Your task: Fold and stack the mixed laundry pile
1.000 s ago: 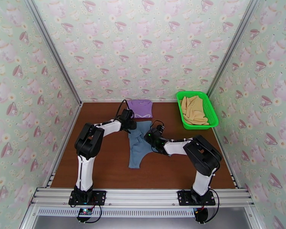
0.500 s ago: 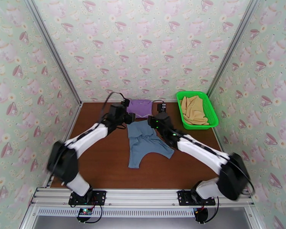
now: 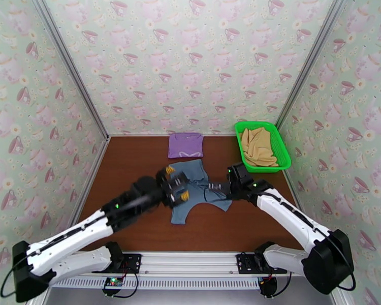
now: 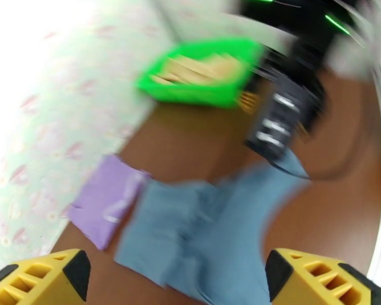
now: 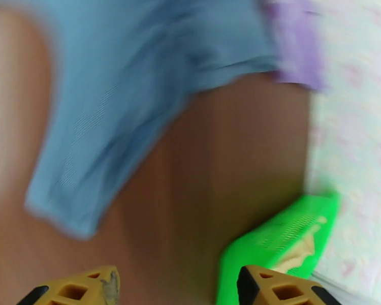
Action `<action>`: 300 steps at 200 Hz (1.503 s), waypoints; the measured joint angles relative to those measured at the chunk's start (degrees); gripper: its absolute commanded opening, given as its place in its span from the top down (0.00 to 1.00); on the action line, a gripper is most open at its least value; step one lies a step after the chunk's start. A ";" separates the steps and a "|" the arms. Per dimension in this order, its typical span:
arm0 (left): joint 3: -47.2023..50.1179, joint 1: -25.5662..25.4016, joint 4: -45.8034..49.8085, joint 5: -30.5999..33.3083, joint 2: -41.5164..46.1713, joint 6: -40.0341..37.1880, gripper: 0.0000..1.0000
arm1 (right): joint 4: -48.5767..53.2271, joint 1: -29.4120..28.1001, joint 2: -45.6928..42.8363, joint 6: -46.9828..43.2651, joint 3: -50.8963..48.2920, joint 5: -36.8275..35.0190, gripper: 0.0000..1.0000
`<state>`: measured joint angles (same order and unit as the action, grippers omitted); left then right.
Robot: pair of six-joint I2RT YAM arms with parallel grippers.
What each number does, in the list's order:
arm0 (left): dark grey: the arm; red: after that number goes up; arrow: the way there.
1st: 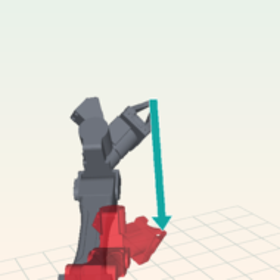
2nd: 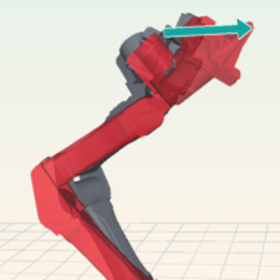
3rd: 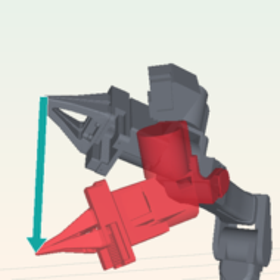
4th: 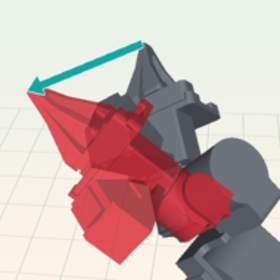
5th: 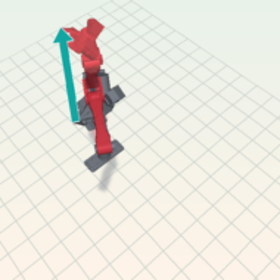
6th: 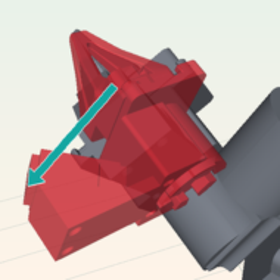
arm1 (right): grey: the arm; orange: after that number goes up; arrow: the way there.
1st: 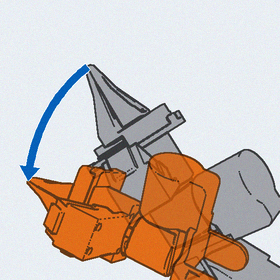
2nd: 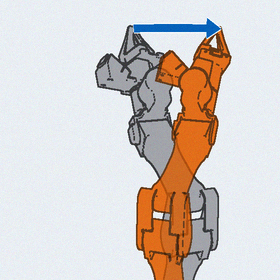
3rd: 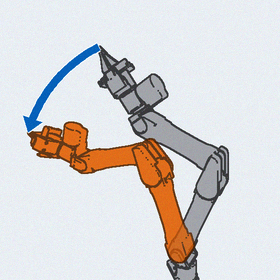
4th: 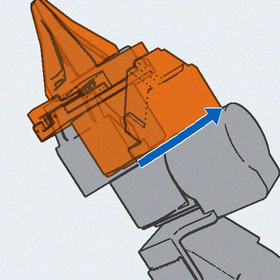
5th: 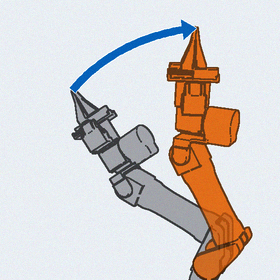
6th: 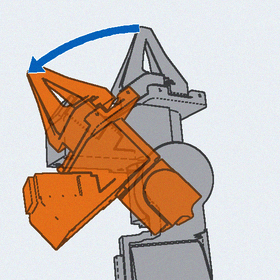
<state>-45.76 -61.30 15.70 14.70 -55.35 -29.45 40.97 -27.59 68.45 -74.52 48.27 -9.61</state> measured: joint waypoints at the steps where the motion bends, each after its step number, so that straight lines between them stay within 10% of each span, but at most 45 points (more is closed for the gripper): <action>1: 0.26 -0.70 0.44 0.57 0.09 -0.24 0.07 | 0.07 0.00 -0.07 -0.22 -0.13 0.00 0.33; 46: 2.29 -10.25 15.21 8.74 -6.69 0.02 0.09 | 0.46 -0.48 2.14 -11.10 -4.87 1.01 0.35; 163: 1.73 -8.85 11.45 3.34 -31.76 3.78 0.16 | -6.12 -1.01 16.81 -14.01 -5.29 1.90 0.58; 194: 0.96 -6.64 10.58 0.20 -33.46 4.92 0.40 | -4.59 -1.31 18.88 -13.62 -3.61 2.03 0.77; 219: -1.29 -4.50 10.93 -2.67 -36.70 5.77 1.00 | -3.15 -1.55 19.91 -12.90 -2.64 1.90 0.93; 300: -9.03 -0.46 18.43 -0.20 -41.83 9.42 1.00 | -5.51 -1.53 19.19 -6.58 1.75 4.39 1.00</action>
<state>-54.78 -61.76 34.13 14.50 -97.19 -20.03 35.46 -29.12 87.64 -81.10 50.02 -5.21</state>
